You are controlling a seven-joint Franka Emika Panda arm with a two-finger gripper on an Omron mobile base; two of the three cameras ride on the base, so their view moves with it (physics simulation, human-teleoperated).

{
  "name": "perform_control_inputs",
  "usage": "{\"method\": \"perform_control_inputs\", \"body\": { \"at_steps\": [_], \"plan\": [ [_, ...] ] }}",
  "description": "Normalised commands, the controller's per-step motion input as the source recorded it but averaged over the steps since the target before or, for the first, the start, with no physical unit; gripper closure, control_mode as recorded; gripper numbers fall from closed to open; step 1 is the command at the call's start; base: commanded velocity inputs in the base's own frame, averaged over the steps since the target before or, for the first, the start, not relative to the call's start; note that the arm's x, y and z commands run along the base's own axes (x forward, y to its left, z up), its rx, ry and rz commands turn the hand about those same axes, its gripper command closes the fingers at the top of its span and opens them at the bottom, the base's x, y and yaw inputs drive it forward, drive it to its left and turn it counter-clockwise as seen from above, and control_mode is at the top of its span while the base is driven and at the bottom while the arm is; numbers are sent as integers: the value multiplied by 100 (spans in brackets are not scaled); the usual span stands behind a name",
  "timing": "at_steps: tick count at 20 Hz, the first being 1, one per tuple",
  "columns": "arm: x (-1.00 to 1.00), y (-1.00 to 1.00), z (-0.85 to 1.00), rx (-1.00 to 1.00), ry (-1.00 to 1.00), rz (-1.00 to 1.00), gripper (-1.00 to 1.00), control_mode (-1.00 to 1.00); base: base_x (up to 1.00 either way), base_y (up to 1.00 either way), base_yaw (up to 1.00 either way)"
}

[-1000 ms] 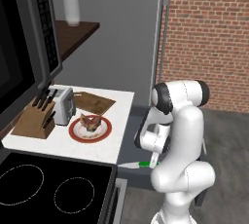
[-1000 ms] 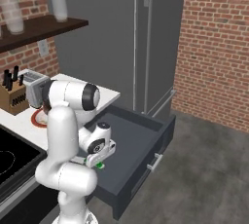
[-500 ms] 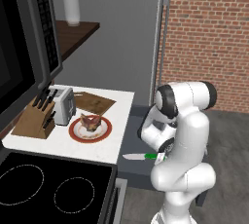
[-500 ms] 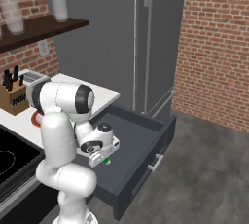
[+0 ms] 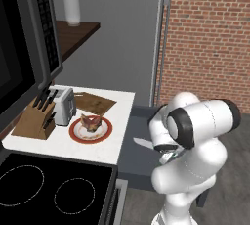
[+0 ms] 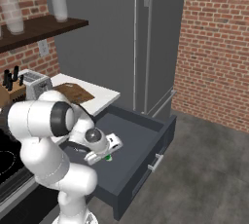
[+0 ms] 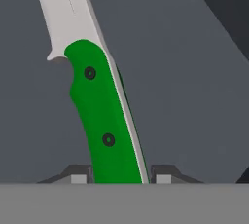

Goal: Pick up the knife from the drawer and place it on the cutting board. Then place the meat from the plate to the cutting board.

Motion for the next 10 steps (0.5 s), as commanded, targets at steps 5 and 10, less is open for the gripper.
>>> {"method": "perform_control_inputs", "body": {
  "at_steps": [5, 10],
  "plan": [
    [-34, -33, 100, 10, 20, -32, 100, -100, 0, 0, 0],
    [0, -35, 100, 9, 31, -31, 100, -100, 0, 0, 0]
  ]
}}
